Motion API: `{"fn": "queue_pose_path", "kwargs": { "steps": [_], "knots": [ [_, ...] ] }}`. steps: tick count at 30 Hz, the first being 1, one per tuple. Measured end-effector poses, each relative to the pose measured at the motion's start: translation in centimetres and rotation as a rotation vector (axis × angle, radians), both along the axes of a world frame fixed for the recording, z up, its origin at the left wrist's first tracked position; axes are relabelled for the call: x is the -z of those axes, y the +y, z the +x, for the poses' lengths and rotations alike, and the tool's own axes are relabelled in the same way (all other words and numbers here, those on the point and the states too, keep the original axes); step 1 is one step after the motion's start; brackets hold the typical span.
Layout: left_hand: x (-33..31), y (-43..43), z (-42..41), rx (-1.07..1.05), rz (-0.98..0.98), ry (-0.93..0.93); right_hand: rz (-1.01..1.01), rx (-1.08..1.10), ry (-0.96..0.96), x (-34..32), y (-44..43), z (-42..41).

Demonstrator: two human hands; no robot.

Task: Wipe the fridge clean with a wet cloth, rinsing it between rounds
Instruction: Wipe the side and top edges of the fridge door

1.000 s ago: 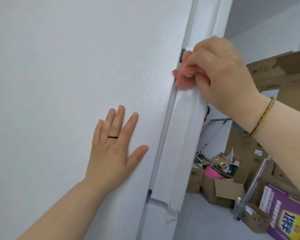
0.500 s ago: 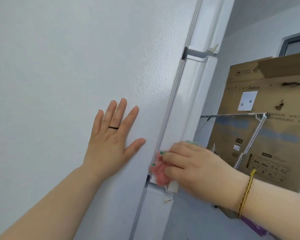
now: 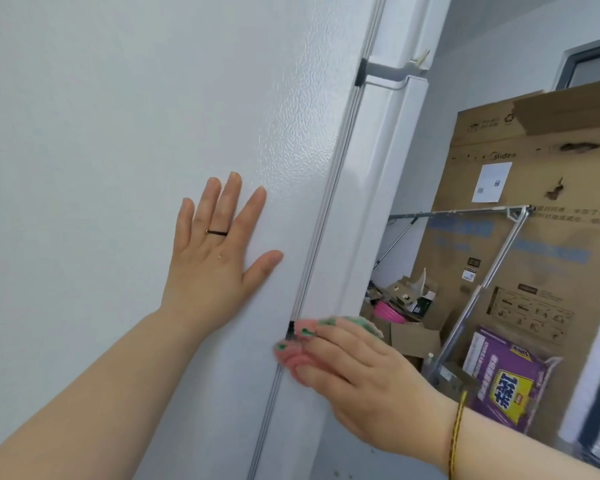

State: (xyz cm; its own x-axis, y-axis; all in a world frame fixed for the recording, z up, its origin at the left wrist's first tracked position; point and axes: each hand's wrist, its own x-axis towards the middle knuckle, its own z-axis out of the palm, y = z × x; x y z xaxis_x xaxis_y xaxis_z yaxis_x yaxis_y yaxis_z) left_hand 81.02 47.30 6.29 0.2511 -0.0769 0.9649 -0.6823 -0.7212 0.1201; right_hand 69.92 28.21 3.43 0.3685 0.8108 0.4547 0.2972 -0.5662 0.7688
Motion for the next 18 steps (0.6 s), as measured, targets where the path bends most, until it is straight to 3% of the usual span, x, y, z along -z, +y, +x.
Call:
{"fn": "queue_pose_path", "kwargs": {
  "steps": [4, 8, 11, 13, 15, 18],
  "knots": [
    [0.8, -0.1, -0.2, 0.007, -0.008, 0.034, -0.139, -0.053, 0.018, -6.6, -0.7, 0.7],
    [1.1, 0.1, -0.1, -0.009, -0.002, 0.029, 0.093, -0.096, -0.137, -11.9, -1.4, 1.8],
    [1.3, 0.2, -0.1, -0.016, 0.000, 0.027, 0.279, -0.174, -0.143, -8.6, -0.5, 2.6],
    [1.4, 0.3, 0.1, -0.028, 0.006, 0.026, 0.183, -0.162, -0.122, -4.8, -0.8, 2.6],
    [1.5, 0.5, 0.2, -0.040, 0.018, 0.022, -0.037, -0.068, -0.104, -2.7, -1.6, 1.8],
    [1.5, 0.6, 0.1, -0.055, 0.028, 0.023, -0.283, -0.007, -0.051, -5.3, -2.4, 1.2]
  ]
}}
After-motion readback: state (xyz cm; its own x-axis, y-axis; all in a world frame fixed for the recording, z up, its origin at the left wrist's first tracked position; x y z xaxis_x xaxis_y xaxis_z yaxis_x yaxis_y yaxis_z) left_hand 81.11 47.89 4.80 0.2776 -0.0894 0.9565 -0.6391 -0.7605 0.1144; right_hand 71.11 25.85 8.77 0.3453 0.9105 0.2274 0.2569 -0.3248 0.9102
